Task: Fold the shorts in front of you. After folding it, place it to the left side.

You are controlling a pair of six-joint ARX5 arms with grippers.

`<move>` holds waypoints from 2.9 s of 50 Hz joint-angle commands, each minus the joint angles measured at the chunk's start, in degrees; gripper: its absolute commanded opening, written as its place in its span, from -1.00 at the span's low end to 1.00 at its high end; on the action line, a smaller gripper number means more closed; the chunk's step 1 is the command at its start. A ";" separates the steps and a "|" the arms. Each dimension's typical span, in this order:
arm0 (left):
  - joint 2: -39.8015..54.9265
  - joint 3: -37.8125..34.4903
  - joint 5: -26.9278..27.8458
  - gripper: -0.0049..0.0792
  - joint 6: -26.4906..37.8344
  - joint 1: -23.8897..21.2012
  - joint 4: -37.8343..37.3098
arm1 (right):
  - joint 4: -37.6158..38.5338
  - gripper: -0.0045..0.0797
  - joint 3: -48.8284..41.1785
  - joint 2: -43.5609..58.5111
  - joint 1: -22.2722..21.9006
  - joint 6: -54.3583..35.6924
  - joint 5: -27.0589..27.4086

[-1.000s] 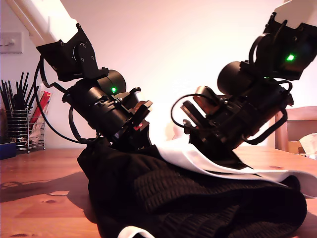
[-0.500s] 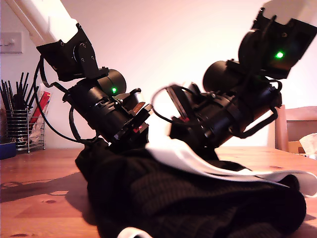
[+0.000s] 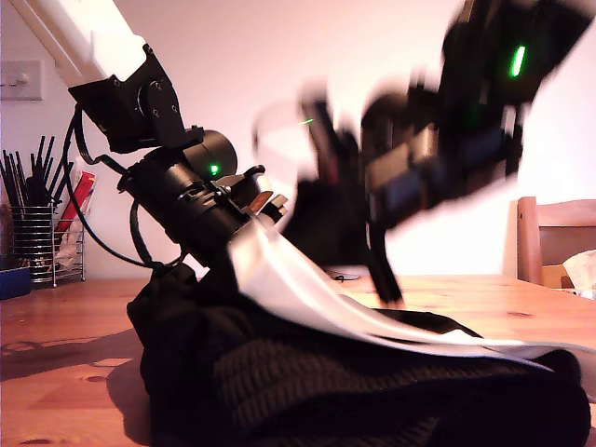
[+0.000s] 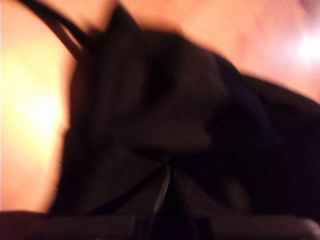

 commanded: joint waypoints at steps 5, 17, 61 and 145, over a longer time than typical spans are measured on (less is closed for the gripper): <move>3.39 -0.50 -0.72 -0.92 0.92 -1.18 -0.04 | -1.60 -0.92 -0.50 0.70 2.95 -1.40 1.60; 5.51 -0.50 -3.65 -0.92 0.87 -2.08 1.36 | -1.92 -0.92 0.33 0.59 5.79 -2.51 4.00; 6.38 -0.50 -3.89 -0.92 0.15 -2.08 3.89 | -25.83 -0.92 10.56 0.07 0.20 -17.18 30.91; 6.43 -0.50 -3.93 -0.92 -1.68 -1.42 6.69 | -12.59 -0.92 8.48 6.38 16.50 -8.52 18.08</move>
